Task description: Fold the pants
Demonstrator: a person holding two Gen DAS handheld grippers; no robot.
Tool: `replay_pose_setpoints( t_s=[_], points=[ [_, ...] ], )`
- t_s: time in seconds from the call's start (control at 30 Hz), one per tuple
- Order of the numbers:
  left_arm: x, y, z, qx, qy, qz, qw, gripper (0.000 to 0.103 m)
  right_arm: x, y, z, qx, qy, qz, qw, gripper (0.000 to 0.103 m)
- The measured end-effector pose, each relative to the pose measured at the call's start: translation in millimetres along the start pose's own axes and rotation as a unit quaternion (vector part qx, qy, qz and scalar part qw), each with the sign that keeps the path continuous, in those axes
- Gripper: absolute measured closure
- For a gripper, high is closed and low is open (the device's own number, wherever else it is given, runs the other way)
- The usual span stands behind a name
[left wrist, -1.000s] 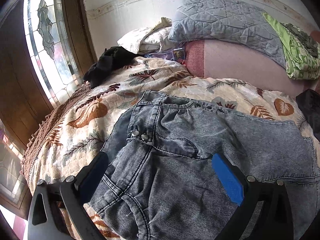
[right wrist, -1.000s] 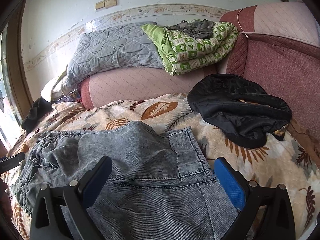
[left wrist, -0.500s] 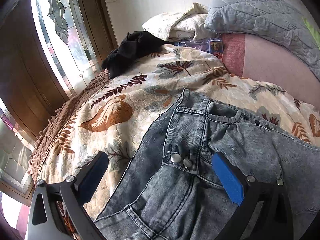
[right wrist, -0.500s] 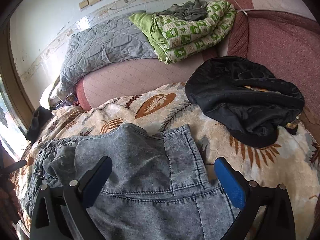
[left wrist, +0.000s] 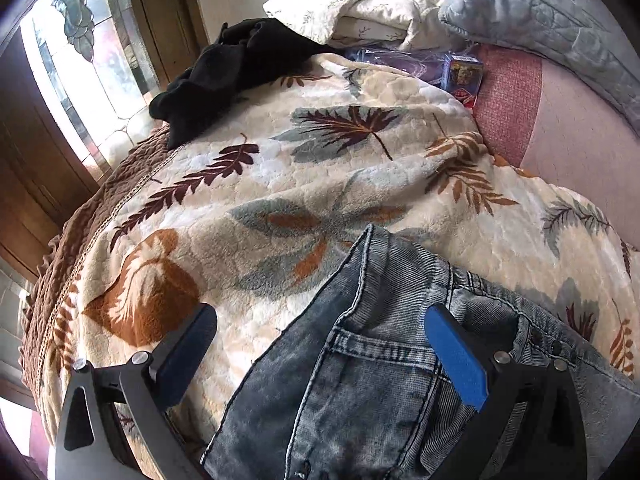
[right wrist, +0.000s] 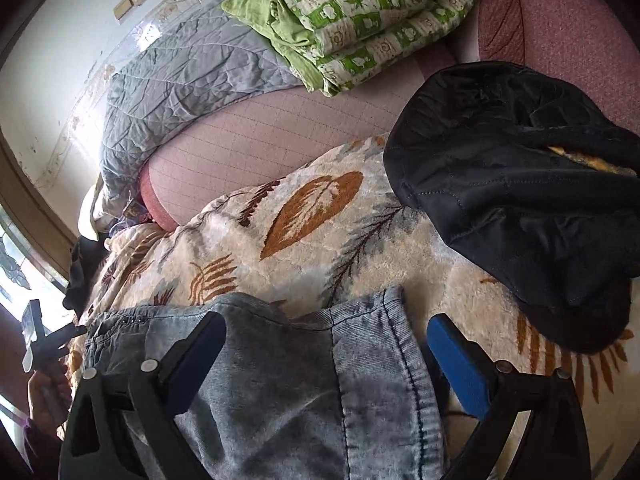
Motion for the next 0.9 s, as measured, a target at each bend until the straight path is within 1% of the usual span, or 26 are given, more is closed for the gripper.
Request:
replay_pose_setpoints(
  t_s=[0.07, 0.1, 0.13, 0.2, 0.27, 0.3, 0.33, 0.37, 0.4, 0.43, 0.47, 0.5, 0.53, 0.57, 0.6, 0.63, 0.67, 0.7, 0.77, 0.9],
  points=[
    [-8.7, -0.3, 9.3, 0.005, 0.001, 0.017, 0.9998, 0.000, -3.5, 0.2, 11.0, 0.013, 0.004, 0.005, 1.000, 0.010],
    [-13.3, -0.5, 11.6, 0.005, -0.007, 0.020, 0.9998, 0.000, -5.6, 0.2, 16.4, 0.019, -0.003, 0.003, 1.000, 0.015],
    [-18.4, -0.4, 13.2, 0.004, -0.020, 0.026, 0.9995, 0.000, -8.1, 0.1, 21.3, 0.024, -0.011, 0.001, 1.000, 0.018],
    [-27.1, -1.3, 16.4, 0.001, -0.038, 0.036, 0.9986, 0.000, -14.6, 0.6, 29.5, 0.027, -0.022, 0.006, 0.999, 0.018],
    [-32.1, -2.8, 19.3, -0.001, -0.047, 0.038, 0.9982, 0.001, -23.2, 0.9, 37.4, 0.031, -0.045, 0.012, 0.998, 0.019],
    [-35.1, -2.9, 20.1, -0.004, -0.054, 0.040, 0.9977, 0.003, -25.4, 0.6, 41.3, 0.033, -0.051, 0.010, 0.998, 0.021],
    [-38.4, -3.8, 21.2, -0.004, -0.059, 0.045, 0.9972, 0.008, -26.1, -0.2, 46.2, 0.037, -0.048, 0.007, 0.998, 0.025],
    [-42.1, -5.2, 23.5, -0.001, -0.064, 0.051, 0.9967, 0.016, -27.7, -1.6, 50.7, 0.042, -0.050, 0.005, 0.998, 0.028],
    [-46.7, -7.4, 26.1, 0.007, -0.075, 0.055, 0.9957, 0.034, -30.2, -3.1, 55.7, 0.047, -0.058, 0.005, 0.997, 0.031],
    [-50.7, -9.6, 27.7, 0.013, -0.084, 0.056, 0.9948, 0.041, -33.5, -4.9, 60.8, 0.053, -0.067, 0.007, 0.996, 0.034],
    [-54.3, -9.7, 27.4, 0.007, -0.079, 0.063, 0.9948, 0.043, -35.5, -6.7, 65.7, 0.059, -0.072, 0.009, 0.996, 0.036],
    [-59.6, -9.8, 26.7, -0.002, -0.073, 0.079, 0.9942, 0.050, -35.9, -7.4, 69.6, 0.062, -0.077, 0.005, 0.995, 0.041],
    [-64.2, -11.0, 26.8, -0.005, -0.075, 0.090, 0.9932, 0.061, -35.3, -7.4, 71.8, 0.062, -0.084, -0.005, 0.994, 0.046],
    [-67.0, -11.6, 26.9, -0.003, -0.079, 0.090, 0.9928, 0.064, -34.4, -7.7, 73.4, 0.064, -0.091, -0.015, 0.994, 0.050],
    [-68.4, -11.3, 25.2, -0.005, -0.083, 0.089, 0.9925, 0.072, -33.5, -7.9, 74.2, 0.064, -0.098, -0.024, 0.993, 0.059],
    [-70.9, -10.8, 22.4, -0.010, -0.086, 0.095, 0.9918, 0.078, -32.8, -8.4, 74.2, 0.064, -0.106, -0.033, 0.992, 0.072],
    [-72.8, -10.1, 19.8, -0.016, -0.084, 0.100, 0.9913, 0.079, -31.2, -9.2, 74.1, 0.066, -0.107, -0.043, 0.991, 0.077],
    [-73.2, -9.8, 18.3, -0.020, -0.082, 0.103, 0.9911, 0.081, -28.3, -9.7, 73.3, 0.068, -0.099, -0.048, 0.992, 0.083],
    [-71.4, -8.8, 17.3, -0.021, -0.092, 0.093, 0.9911, 0.082, -22.6, -7.1, 67.6, 0.060, -0.097, -0.056, 0.992, 0.085],
    [-56.1, -1.1, 12.6, -0.015, -0.139, 0.038, 0.9894, 0.087, -12.7, 8.5, 41.8, 0.015, -0.079, -0.043, 0.996, 0.085]
  ],
)
Point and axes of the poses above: each gripper's, at about its wrist camera, not at the fingertips, and z roughly the way its jaws point, x to its left, y to its top, the point moved 7 cm from there along z, roughly the way its jaws point, and after that the axes turned 2 degrees about y, right-handed, at the moved point
